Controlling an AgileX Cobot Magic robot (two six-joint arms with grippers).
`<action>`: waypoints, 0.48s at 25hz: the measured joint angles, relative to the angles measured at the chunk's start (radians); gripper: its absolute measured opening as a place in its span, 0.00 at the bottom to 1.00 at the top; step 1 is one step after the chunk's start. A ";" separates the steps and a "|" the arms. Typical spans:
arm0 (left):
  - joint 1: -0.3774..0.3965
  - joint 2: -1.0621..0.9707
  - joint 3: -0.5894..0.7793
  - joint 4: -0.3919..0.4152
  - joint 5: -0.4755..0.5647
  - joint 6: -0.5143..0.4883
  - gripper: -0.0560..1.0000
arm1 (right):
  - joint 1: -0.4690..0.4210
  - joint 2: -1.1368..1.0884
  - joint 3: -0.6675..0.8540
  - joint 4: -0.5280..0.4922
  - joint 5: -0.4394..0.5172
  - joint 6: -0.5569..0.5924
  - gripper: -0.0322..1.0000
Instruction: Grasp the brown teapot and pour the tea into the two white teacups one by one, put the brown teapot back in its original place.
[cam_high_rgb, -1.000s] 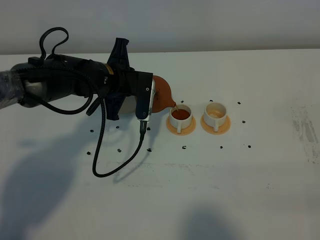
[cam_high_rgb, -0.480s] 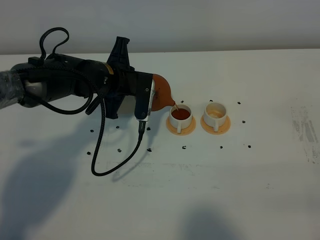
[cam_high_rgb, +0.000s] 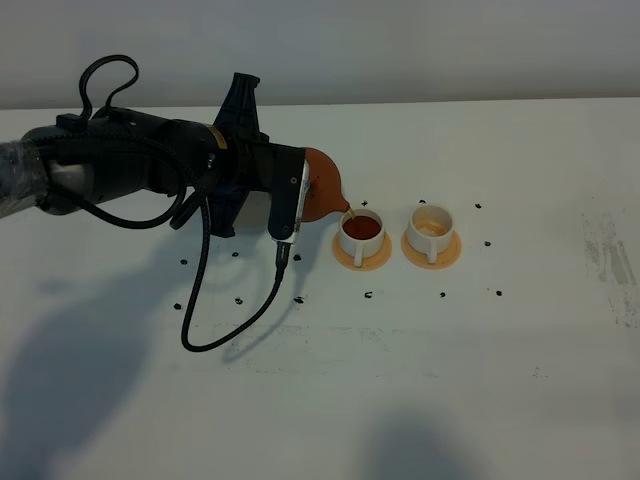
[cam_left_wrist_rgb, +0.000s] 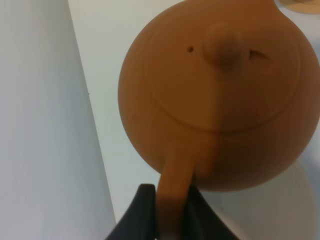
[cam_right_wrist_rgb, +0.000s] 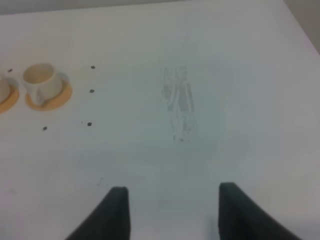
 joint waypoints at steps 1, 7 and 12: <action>0.000 0.000 0.000 0.001 -0.001 0.000 0.13 | 0.000 0.000 0.000 0.000 0.000 0.000 0.45; 0.000 0.000 0.000 -0.019 -0.002 -0.024 0.13 | 0.000 0.000 0.000 0.000 0.000 0.000 0.45; 0.000 0.000 0.000 -0.030 -0.002 -0.118 0.13 | 0.000 0.000 0.000 0.000 0.000 0.000 0.45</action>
